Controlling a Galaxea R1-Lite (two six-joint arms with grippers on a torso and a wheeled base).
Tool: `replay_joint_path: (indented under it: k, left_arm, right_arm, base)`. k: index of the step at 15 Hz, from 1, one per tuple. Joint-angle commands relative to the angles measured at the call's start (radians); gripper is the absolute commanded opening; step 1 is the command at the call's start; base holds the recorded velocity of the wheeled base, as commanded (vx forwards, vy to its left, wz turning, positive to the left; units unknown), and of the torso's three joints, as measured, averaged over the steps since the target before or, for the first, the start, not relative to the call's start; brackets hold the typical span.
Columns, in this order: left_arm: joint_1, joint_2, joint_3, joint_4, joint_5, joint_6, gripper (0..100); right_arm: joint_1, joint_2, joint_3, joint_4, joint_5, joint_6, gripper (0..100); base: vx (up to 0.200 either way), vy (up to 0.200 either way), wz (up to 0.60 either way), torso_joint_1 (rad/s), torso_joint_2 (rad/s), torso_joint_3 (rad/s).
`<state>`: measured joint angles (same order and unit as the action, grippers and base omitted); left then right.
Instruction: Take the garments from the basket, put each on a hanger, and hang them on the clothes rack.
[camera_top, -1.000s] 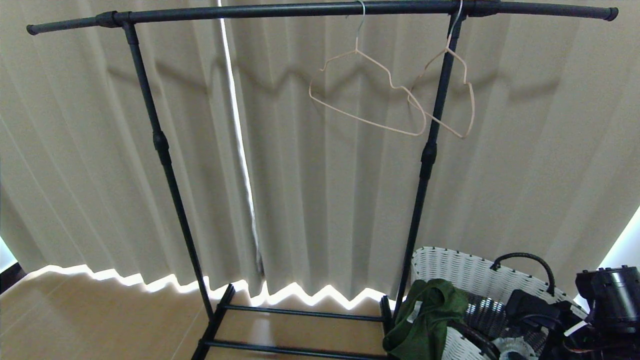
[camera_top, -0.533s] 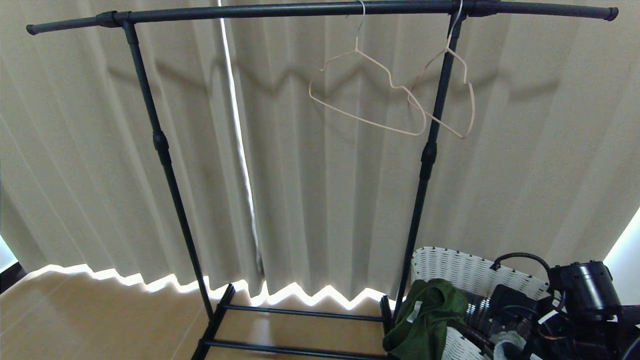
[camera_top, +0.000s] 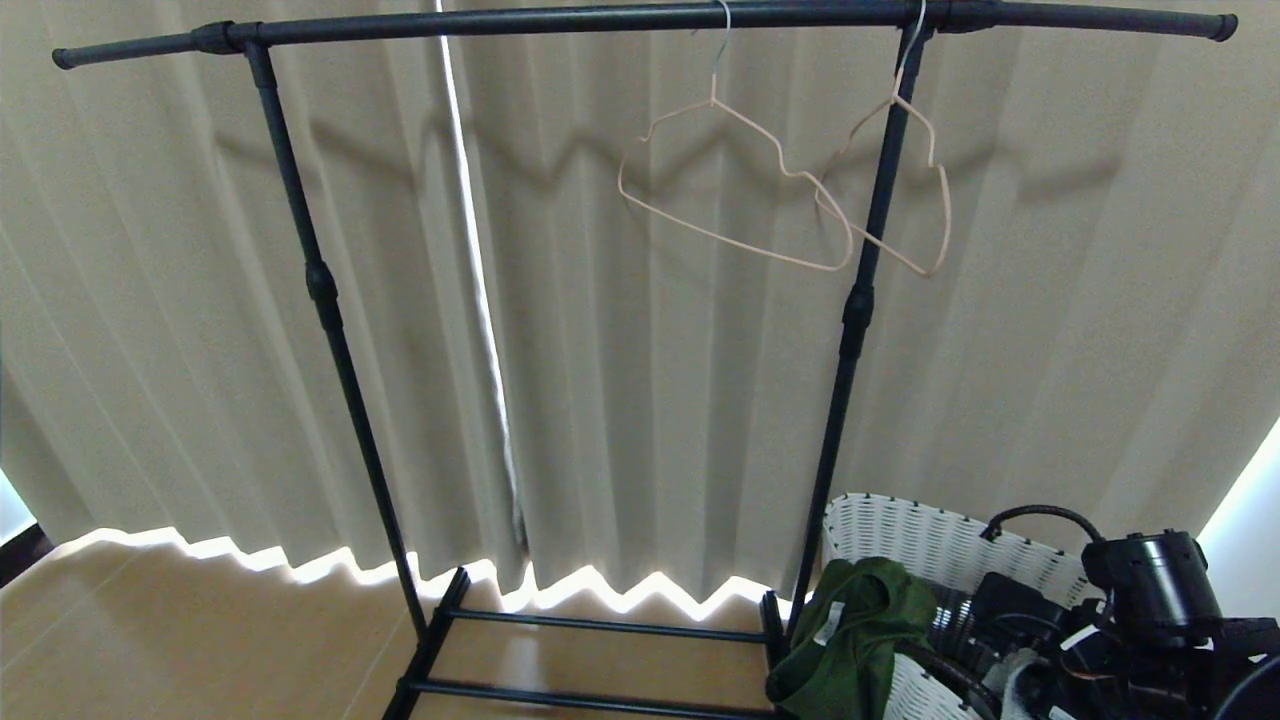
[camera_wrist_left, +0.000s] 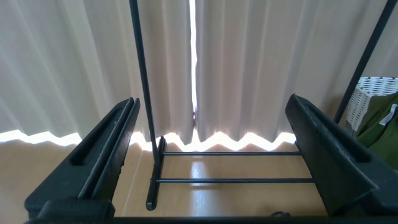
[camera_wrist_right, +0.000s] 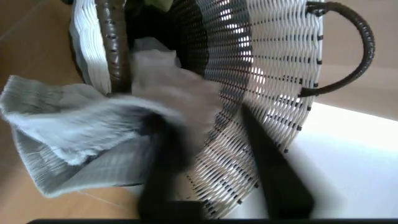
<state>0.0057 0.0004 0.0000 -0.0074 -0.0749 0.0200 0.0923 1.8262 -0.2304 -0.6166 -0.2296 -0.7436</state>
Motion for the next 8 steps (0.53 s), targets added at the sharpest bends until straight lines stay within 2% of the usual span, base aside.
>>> replay_joint_path:
  k: [1, 3, 4, 6, 8]
  left_arm:
    - [0.0, 0.0, 0.0, 0.0, 0.0, 0.0, 100]
    - [0.002, 0.0, 0.0, 0.0, 0.0, 0.0, 100]
    - [0.0, 0.0, 0.0, 0.0, 0.0, 0.0, 100]
    - [0.0, 0.0, 0.0, 0.0, 0.0, 0.0, 100]
    - [0.0, 0.0, 0.0, 0.0, 0.0, 0.0, 100]
  right_arm:
    - [0.001, -0.051, 0.017, -0.002, -0.001, 0.0, 0]
    - [0.001, -0.139, 0.046, -0.011, 0.001, 0.001, 0]
    - [-0.01, -0.272, 0.091, -0.026, 0.003, 0.012, 0]
    - [-0.042, -0.426, 0.117, -0.022, 0.004, 0.027, 0]
    - [-0.094, -0.65, 0.148, -0.014, 0.015, 0.056, 0]
  base:
    - [0.0, 0.0, 0.0, 0.0, 0.0, 0.0]
    - [0.0, 0.0, 0.0, 0.0, 0.0, 0.0]
    - [0.0, 0.0, 0.0, 0.0, 0.0, 0.0]
    - [0.0, 0.0, 0.0, 0.0, 0.0, 0.0]
    - [0.0, 0.0, 0.0, 0.0, 0.0, 0.0]
